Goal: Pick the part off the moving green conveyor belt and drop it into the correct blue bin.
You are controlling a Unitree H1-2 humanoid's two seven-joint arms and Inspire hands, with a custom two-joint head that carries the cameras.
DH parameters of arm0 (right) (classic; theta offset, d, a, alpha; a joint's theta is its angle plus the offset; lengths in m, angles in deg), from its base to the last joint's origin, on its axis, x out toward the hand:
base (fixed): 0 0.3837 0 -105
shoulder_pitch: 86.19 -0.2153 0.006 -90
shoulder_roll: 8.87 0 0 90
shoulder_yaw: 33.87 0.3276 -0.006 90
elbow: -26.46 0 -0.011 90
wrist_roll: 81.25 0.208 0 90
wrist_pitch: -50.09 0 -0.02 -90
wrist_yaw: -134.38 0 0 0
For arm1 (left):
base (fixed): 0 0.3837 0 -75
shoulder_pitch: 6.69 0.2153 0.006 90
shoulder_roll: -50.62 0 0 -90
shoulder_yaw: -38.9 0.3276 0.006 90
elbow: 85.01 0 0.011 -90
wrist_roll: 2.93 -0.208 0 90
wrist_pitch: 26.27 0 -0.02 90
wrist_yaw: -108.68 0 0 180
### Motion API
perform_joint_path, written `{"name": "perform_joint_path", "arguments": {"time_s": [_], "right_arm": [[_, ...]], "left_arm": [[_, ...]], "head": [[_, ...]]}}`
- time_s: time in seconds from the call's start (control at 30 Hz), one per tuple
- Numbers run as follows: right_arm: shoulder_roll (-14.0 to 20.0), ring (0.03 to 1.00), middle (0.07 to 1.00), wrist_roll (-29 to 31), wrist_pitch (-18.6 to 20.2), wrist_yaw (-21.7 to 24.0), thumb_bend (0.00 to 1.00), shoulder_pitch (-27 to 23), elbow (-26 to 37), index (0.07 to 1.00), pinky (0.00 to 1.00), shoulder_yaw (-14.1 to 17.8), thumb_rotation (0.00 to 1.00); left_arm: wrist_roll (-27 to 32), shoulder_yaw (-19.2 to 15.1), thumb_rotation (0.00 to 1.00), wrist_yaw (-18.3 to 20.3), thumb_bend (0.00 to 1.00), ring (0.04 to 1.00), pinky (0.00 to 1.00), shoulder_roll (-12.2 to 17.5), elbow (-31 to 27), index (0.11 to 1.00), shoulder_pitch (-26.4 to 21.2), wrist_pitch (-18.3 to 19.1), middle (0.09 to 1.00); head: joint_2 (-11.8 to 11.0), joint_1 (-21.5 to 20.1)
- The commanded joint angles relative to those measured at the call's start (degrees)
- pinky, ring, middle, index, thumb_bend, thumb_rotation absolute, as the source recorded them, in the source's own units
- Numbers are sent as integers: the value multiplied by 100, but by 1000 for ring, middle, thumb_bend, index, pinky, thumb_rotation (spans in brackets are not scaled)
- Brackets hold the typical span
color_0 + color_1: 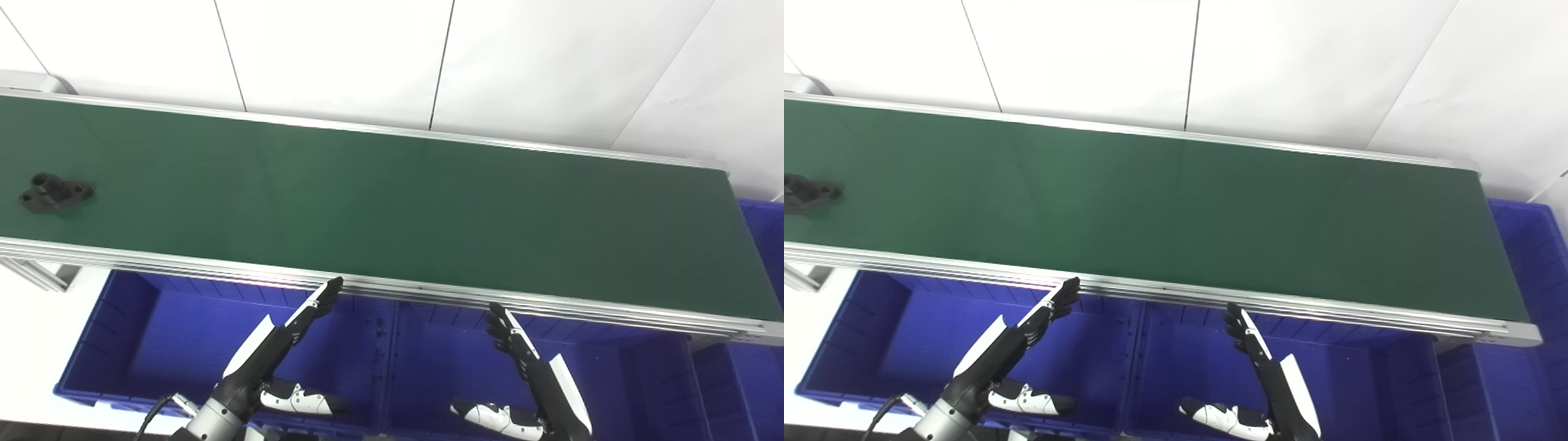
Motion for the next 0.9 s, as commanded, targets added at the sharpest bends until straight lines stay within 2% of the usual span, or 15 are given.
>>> {"name": "perform_joint_path", "arguments": {"time_s": [0.0,0.23,0.57,0.77,0.87], "right_arm": [[14,915,931,90,-402,-65,843,-19,62,972,889,21,322],[13,909,930,89,-531,-88,844,-44,-55,968,873,-5,318],[-3,917,940,66,-370,-51,845,-1,8,974,877,-56,320],[-1,917,934,-10,-425,-91,846,-4,-14,968,881,-71,310],[8,912,934,-38,-440,-99,846,8,-4,968,879,-74,321]], "left_arm": [[3,-8,402,-121,787,980,960,-18,-167,989,4,-156,997],[6,-7,399,-160,784,990,983,-3,-140,989,11,-207,999],[-8,-18,383,-167,780,978,958,17,-122,987,8,-247,995],[64,-3,361,-142,763,981,966,20,-95,991,7,-300,1000],[-34,-18,382,-189,780,972,951,5,-110,984,24,-293,992]], "head": [[4,4],[-56,12],[-68,16],[-92,56],[-108,75]]}}
